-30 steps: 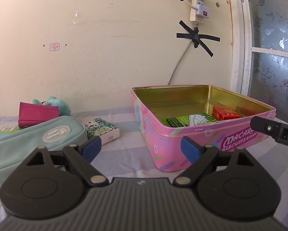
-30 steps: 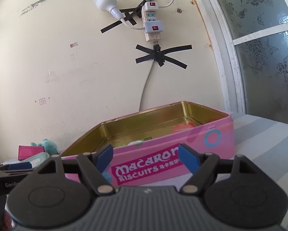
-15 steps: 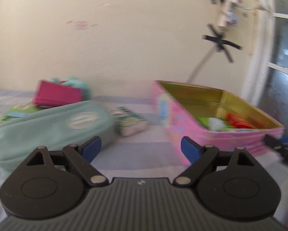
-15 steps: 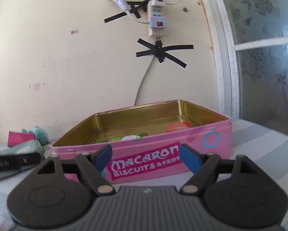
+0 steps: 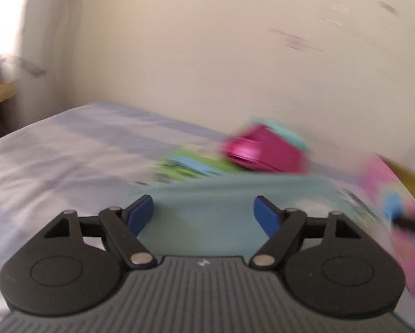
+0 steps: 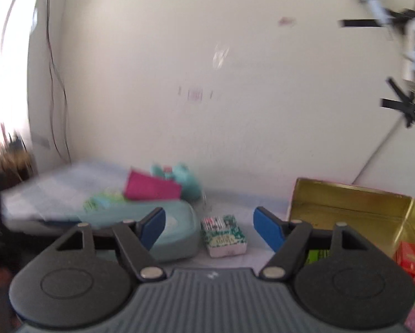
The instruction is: Organize objects
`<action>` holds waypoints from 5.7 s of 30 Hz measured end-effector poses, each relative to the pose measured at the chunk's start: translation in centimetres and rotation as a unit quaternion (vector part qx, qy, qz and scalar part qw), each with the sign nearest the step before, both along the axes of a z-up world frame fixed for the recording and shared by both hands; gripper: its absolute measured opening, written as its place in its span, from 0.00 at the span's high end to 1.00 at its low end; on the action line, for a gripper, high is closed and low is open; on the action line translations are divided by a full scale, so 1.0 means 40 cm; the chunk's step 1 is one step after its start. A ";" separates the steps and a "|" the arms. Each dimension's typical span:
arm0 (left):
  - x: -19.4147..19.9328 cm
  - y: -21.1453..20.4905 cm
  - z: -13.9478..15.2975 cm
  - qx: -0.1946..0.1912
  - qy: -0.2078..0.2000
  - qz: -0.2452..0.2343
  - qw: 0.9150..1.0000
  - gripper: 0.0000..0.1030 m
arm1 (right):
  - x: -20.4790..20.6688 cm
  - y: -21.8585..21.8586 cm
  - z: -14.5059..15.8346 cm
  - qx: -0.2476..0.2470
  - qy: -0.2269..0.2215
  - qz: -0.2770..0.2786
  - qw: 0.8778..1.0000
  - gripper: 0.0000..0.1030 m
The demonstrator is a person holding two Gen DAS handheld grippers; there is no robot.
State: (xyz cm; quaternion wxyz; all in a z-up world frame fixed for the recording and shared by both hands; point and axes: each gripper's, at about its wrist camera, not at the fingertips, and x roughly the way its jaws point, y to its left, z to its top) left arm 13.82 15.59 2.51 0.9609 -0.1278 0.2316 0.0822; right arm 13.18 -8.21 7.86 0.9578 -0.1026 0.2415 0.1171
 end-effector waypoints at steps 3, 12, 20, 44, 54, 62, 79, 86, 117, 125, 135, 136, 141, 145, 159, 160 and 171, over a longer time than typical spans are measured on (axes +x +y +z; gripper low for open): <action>-0.006 0.084 -0.013 -0.083 0.011 0.042 0.996 0.23 | 0.100 0.050 -0.058 -0.068 0.053 -0.004 0.996 0.37; -0.055 0.075 0.015 -0.111 -0.034 0.020 0.993 0.17 | 0.215 0.100 -0.148 -0.116 0.102 -0.015 0.988 0.30; -0.053 0.069 0.013 -0.109 -0.029 0.016 0.993 0.17 | 0.312 0.031 -0.143 0.009 0.218 -0.008 0.976 0.48; -0.202 -0.176 0.055 -0.047 -0.064 -0.184 0.980 0.16 | -0.347 -0.206 -0.182 0.047 0.084 0.004 0.995 0.23; -0.169 -0.363 -0.024 -0.041 0.041 -0.361 0.931 0.15 | -0.395 -0.278 -0.174 0.060 0.042 -0.083 0.994 0.25; -0.165 -0.436 -0.049 -0.034 0.085 -0.399 0.912 0.25 | -0.348 -0.225 -0.180 0.062 0.079 0.031 0.994 0.47; -0.010 -0.735 0.135 0.008 -0.042 -0.464 0.885 0.19 | -0.213 -0.410 -0.062 0.095 -0.079 -0.097 0.988 0.58; 0.037 -0.842 0.082 0.069 -0.036 -0.435 0.897 0.17 | -0.107 -0.507 -0.117 0.073 -0.069 -0.224 0.969 0.52; -0.141 -0.468 0.000 0.109 -0.013 -0.274 0.955 0.15 | -0.307 -0.483 -0.115 0.107 -0.166 -0.249 0.948 0.40; -0.168 -0.419 -0.013 0.104 -0.006 -0.271 0.957 0.15 | -0.353 -0.444 -0.132 0.137 -0.128 -0.234 0.954 0.39; -0.245 -0.352 -0.025 0.126 -0.025 -0.302 0.945 0.15 | -0.346 -0.322 -0.142 0.107 -0.088 -0.161 0.977 0.37; -0.253 -0.331 -0.025 0.126 -0.029 -0.297 0.946 0.15 | -0.343 -0.310 -0.141 0.107 -0.082 -0.148 0.980 0.35; -0.253 -0.165 0.005 0.083 -0.047 -0.228 0.969 0.15 | -0.325 -0.229 -0.149 0.097 -0.048 -0.076 0.991 0.29; -0.199 -0.013 0.040 0.041 -0.047 -0.150 0.987 0.15 | -0.301 -0.147 -0.150 0.101 -0.006 0.002 0.995 0.26; -0.005 0.112 -0.037 -0.072 0.036 -0.170 0.982 0.04 | -0.127 0.101 -0.166 0.063 0.084 0.127 0.986 0.08; -0.008 0.095 -0.039 -0.054 0.036 -0.170 0.983 0.05 | -0.108 0.112 -0.176 0.061 0.093 0.126 0.986 0.08; -0.083 0.003 -0.040 0.004 0.035 -0.197 0.980 0.12 | -0.101 0.052 -0.196 0.117 0.122 0.106 0.980 0.13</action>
